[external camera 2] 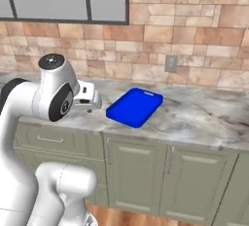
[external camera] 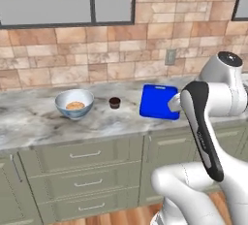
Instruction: Place the bowl with donut and the cupcake onto the tray.
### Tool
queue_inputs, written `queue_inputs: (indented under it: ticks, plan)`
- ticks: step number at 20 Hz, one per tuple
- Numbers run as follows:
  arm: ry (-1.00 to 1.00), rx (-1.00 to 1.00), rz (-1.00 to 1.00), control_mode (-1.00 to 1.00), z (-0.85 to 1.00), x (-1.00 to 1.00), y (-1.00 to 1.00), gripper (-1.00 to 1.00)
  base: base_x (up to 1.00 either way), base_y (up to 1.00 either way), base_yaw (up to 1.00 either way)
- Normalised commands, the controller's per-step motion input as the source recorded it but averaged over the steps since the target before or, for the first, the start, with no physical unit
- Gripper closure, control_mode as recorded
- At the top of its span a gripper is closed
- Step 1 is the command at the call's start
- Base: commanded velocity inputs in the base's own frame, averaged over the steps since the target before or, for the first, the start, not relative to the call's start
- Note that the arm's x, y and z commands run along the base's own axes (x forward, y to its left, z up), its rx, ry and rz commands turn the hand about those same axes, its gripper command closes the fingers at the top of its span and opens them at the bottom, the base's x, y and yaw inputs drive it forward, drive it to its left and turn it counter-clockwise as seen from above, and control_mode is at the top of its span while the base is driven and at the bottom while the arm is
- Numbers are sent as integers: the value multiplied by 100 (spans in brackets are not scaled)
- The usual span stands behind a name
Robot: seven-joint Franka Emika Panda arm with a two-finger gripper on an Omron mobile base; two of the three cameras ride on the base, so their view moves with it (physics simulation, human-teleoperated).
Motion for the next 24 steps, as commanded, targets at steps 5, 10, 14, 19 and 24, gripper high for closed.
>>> queue_inputs:
  ticks: [5, 10, 14, 19, 24]
  plan:
    - [0, 0, 0, 100, 0, 0, 0, -100, 19, 71, 0]
    - [0, 0, 0, 100, 0, 0, 0, -100, 66, 36, -1]
    - [0, 0, 0, 100, 0, 0, 0, -100, 52, -37, 0]
    - [0, 0, 0, 100, 0, 0, 0, -100, 78, -11, 4]
    - [0, 1, 1, -100, 0, 36, 13, -100, 25, 1, 1]
